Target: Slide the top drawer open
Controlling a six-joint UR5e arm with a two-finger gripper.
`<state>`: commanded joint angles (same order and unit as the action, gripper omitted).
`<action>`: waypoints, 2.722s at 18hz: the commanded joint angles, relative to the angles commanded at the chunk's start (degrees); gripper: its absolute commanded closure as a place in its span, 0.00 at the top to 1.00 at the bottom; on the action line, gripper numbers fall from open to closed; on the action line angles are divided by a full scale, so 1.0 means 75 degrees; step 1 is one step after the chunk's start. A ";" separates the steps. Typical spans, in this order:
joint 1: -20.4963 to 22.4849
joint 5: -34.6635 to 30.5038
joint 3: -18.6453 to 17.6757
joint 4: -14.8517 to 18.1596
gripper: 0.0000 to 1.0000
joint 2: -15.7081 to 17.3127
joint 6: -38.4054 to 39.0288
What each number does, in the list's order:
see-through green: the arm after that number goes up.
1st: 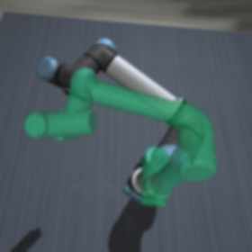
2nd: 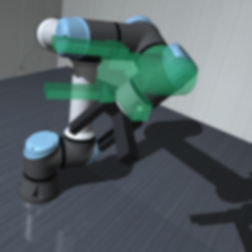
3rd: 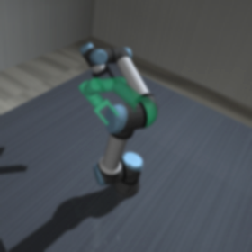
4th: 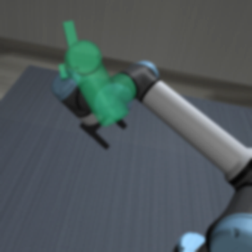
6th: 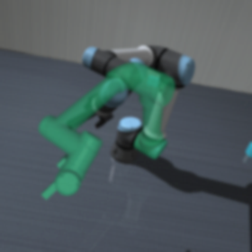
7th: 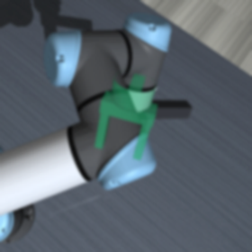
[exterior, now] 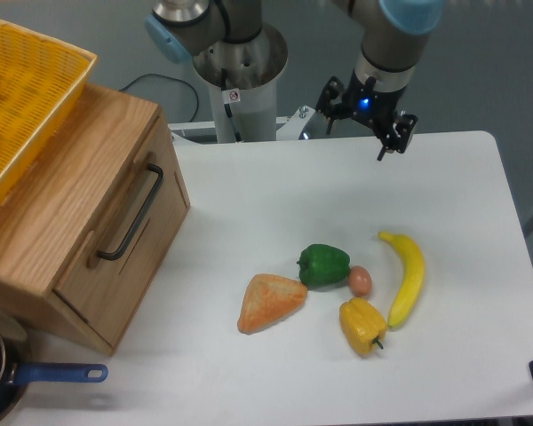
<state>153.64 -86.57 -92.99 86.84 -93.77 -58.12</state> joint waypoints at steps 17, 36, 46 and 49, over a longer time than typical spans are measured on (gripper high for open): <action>-0.1407 0.1324 0.0586 -0.0340 1.00 -0.0622 0.3893; -0.2462 0.2086 0.0715 -0.0328 1.00 -0.0786 0.4820; -0.2813 0.2098 0.0692 -0.0328 1.00 -0.0797 0.5265; -0.2884 0.2098 0.0680 -0.0328 1.00 -0.0868 0.5265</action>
<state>132.01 -70.84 -87.89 84.37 -100.28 -18.63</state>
